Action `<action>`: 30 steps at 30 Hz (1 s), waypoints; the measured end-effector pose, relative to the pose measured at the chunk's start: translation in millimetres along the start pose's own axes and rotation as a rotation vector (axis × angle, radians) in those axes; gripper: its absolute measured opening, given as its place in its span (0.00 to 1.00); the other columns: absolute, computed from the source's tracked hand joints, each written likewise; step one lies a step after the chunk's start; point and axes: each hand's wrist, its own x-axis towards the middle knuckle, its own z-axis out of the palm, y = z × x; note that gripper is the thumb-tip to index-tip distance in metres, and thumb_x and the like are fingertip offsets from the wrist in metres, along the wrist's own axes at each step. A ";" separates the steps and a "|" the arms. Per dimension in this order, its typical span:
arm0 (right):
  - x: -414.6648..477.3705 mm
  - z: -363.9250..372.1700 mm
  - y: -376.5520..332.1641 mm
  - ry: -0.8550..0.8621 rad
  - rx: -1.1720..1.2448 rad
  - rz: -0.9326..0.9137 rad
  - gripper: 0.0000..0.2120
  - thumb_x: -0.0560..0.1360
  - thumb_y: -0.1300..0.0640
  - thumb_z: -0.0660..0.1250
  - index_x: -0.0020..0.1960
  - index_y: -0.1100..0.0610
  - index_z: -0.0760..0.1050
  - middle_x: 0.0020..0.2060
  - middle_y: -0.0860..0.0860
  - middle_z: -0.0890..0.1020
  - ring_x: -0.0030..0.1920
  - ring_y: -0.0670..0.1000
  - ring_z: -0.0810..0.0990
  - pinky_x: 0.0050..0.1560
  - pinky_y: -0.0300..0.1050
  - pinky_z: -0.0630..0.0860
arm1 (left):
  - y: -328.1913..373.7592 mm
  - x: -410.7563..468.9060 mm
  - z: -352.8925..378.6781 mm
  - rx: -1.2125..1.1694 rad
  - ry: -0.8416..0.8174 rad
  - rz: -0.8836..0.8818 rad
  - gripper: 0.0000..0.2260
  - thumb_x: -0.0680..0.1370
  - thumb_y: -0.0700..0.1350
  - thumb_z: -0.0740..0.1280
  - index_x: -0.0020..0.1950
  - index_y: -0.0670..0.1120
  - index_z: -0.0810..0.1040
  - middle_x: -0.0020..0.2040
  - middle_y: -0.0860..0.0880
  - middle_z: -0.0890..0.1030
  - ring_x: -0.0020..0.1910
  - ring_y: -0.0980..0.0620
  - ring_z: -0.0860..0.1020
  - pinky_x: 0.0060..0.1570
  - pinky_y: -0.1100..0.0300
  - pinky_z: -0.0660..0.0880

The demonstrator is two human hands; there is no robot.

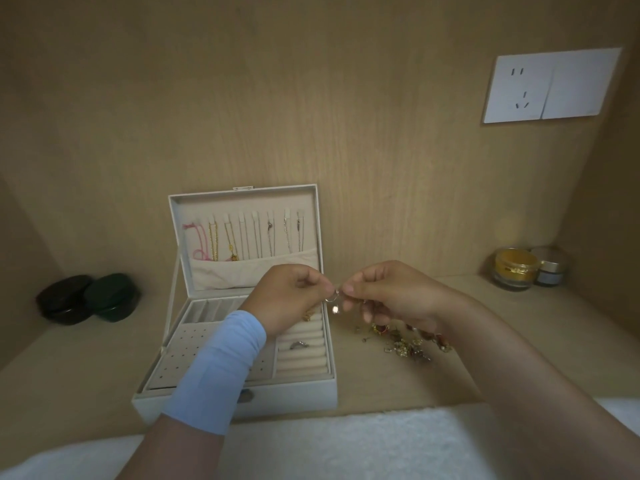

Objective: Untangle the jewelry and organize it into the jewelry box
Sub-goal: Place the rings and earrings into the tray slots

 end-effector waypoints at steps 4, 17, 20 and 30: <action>1.9 -1.4 10.6 -0.024 -0.340 0.081 0.04 0.76 0.64 0.69 0.49 0.58 0.81 0.37 0.56 0.81 0.29 0.46 0.77 0.30 0.39 0.70 | 4.1 -2.8 -4.7 -0.083 -0.029 -0.001 0.03 0.77 0.42 0.70 0.44 0.47 0.83 0.37 0.55 0.83 0.33 0.57 0.78 0.33 0.69 0.73; 6.8 6.4 19.3 -0.003 -0.707 0.083 0.05 0.73 0.60 0.72 0.46 0.51 0.81 0.41 0.53 0.85 0.30 0.44 0.79 0.32 0.34 0.73 | -4.7 0.5 -15.9 -0.102 -0.001 0.023 0.03 0.76 0.40 0.71 0.44 0.45 0.84 0.39 0.49 0.85 0.34 0.52 0.78 0.42 0.57 0.79; 3.8 11.9 -1.8 0.190 -0.512 -0.072 0.05 0.77 0.56 0.69 0.51 0.54 0.81 0.45 0.53 0.85 0.34 0.49 0.83 0.27 0.39 0.74 | -3.5 2.9 -18.1 -0.020 0.086 0.091 0.03 0.74 0.43 0.73 0.42 0.50 0.85 0.41 0.50 0.85 0.34 0.56 0.77 0.39 0.64 0.77; 30.8 50.8 -21.3 0.295 -0.157 -0.221 0.08 0.70 0.58 0.78 0.46 0.60 0.85 0.32 0.52 0.85 0.27 0.50 0.78 0.24 0.35 0.69 | -20.8 4.5 -39.9 0.032 0.161 0.044 0.03 0.71 0.48 0.76 0.40 0.53 0.84 0.36 0.51 0.84 0.35 0.53 0.81 0.45 0.52 0.81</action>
